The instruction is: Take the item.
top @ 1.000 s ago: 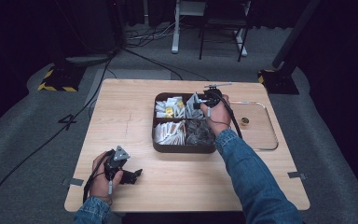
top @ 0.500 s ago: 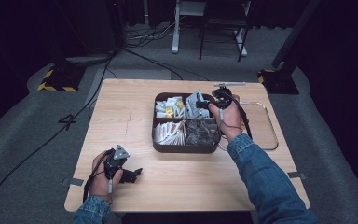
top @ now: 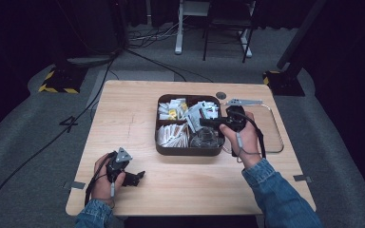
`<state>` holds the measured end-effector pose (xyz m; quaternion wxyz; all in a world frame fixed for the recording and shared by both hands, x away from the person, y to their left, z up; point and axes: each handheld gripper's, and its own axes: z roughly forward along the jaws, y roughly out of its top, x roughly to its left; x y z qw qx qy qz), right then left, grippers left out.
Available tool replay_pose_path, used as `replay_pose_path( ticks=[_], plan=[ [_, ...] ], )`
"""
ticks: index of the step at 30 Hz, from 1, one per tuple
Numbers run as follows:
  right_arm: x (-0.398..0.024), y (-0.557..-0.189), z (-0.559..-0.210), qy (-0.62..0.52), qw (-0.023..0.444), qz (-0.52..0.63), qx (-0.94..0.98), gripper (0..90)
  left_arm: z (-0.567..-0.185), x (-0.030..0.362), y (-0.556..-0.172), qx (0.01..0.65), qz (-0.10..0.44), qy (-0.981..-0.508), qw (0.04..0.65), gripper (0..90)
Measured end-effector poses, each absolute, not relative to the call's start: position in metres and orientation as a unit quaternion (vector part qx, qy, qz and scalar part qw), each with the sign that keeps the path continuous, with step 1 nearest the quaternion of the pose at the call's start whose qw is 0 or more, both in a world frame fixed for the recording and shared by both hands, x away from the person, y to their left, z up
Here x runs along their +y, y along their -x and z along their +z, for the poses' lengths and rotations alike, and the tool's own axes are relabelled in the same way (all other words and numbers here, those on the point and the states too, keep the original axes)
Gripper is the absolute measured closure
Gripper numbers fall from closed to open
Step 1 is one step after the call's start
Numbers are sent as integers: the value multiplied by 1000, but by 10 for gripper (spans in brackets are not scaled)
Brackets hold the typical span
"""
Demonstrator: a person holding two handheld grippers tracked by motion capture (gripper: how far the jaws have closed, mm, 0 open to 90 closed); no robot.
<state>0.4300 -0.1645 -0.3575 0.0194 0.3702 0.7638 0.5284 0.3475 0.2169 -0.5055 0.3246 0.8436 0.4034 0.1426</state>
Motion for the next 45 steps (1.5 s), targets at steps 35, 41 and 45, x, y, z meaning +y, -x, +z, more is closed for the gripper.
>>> replay_pose_path(
  ticks=[35, 41, 45],
  plan=[
    [-164, -340, -393, -328, -14, 461, 824, 849, -505, 216, -349, 404, 144, -843, 323, 1],
    [-153, -335, -413, -329, -25, 425, 843, 848, -505, 216, -349, 404, 144, -844, 323, 1],
    [-145, -330, -425, -323, -37, 406, 854, 849, -505, 216, -349, 404, 144, -844, 323, 1]
  ],
)
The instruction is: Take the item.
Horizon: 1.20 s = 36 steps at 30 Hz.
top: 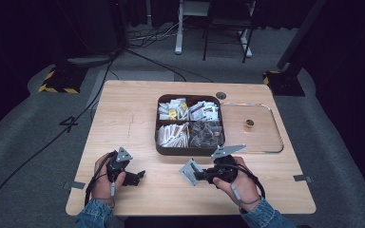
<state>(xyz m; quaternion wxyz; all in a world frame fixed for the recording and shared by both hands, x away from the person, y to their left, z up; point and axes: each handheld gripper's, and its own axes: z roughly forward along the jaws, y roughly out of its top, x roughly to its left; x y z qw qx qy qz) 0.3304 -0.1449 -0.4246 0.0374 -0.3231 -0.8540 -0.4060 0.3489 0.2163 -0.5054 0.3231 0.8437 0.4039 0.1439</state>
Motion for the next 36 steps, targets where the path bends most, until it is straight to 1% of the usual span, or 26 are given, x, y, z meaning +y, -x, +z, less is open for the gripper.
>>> replay_pose_path(
  ticks=[8, 20, 24, 25, 26, 27, 28, 29, 30, 33, 36],
  plan=[
    [-133, -324, -440, 314, 55, -379, -869, 848, -505, 216, -349, 404, 144, -844, 323, 1],
    [-131, -323, -450, 313, 66, -361, -876, 845, -505, 216, -349, 404, 144, -844, 323, 1],
    [-131, -323, -450, 309, 54, -366, -876, 783, -505, 216, -349, 404, 144, -844, 323, 1],
    [-131, -323, -450, 309, 54, -366, -876, 783, -505, 216, -349, 404, 144, -844, 323, 1],
    [-131, -323, -451, 307, 52, -370, -875, 715, -505, 216, -349, 404, 144, -844, 323, 1],
    [-131, -323, -451, 307, 52, -370, -875, 715, -505, 216, -349, 404, 144, -844, 323, 1],
    [-131, -323, -451, 307, 46, -378, -873, 662, -505, 216, -349, 404, 144, -844, 323, 1],
    [-131, -323, -451, 307, 46, -378, -873, 662, -505, 216, -349, 404, 144, -844, 323, 1],
    [-131, -323, -451, 307, 42, -385, -870, 629, -505, 216, -349, 404, 144, -844, 323, 1],
    [-131, -323, -450, 305, 40, -389, -868, 596, -505, 216, -349, 404, 144, -844, 323, 1],
    [-133, -325, -451, 305, 26, -395, -866, 541, -505, 216, -349, 404, 144, -844, 323, 1]
  ],
)
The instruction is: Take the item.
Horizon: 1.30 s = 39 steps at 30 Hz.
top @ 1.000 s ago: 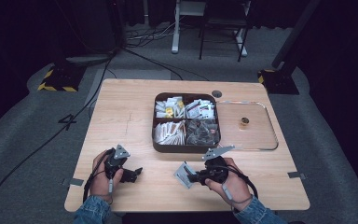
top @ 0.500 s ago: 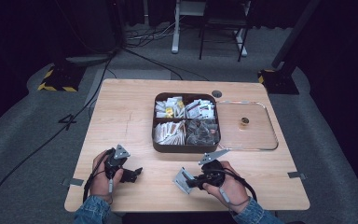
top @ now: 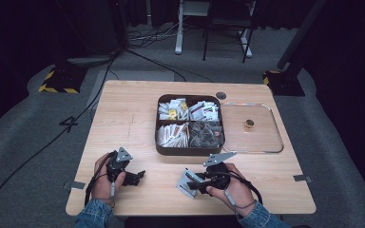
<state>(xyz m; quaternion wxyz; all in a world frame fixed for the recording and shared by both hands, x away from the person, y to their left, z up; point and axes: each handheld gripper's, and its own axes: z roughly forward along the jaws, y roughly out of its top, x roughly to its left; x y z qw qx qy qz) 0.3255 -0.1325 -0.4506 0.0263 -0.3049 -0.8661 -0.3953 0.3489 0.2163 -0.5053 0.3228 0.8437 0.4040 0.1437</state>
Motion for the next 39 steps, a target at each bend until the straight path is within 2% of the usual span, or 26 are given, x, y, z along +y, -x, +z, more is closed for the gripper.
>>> replay_pose_path(
  ticks=[9, 23, 29, 39],
  plan=[
    [-140, -334, -454, 309, -47, -398, -863, 454, -505, 216, -349, 404, 144, -844, 323, 1],
    [-151, -335, -441, 299, -59, -430, -850, 440, -505, 216, -349, 404, 144, -844, 323, 1],
    [-184, -336, -418, 309, -88, -456, -830, 396, -505, 216, -349, 404, 144, -844, 323, 1],
    [-233, -340, -414, 354, -122, -450, -810, 380, -505, 216, -349, 404, 144, -844, 323, 1]
  ],
)
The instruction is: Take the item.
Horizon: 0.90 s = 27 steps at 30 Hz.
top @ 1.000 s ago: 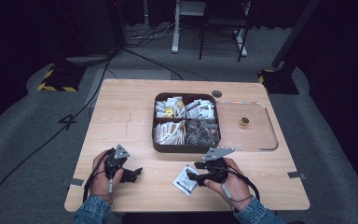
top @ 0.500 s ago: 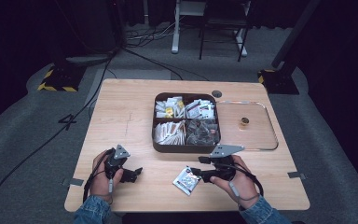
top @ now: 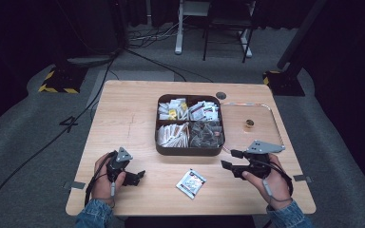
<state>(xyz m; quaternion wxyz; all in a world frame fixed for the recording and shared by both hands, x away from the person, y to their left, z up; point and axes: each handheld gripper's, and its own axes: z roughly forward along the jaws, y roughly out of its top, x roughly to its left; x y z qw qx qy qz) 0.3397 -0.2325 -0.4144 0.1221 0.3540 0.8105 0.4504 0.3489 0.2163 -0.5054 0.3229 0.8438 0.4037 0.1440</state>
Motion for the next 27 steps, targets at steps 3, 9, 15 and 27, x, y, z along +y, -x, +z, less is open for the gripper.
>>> replay_pose_path(
  ticks=[3, 9, 15, 27],
  plan=[
    [-244, -341, -415, -367, 131, 446, 806, 356, -505, 216, -349, 404, 144, -844, 323, 1],
    [-263, -343, -417, -385, 140, 425, 807, 339, -505, 216, -349, 405, 145, -843, 322, 1],
    [-279, -347, -423, -408, 143, 412, 802, 339, -506, 216, -349, 408, 144, -842, 323, 1],
    [-304, -362, -458, -438, 146, 355, 813, 310, -505, 213, -356, 412, 147, -840, 322, 1]
  ],
)
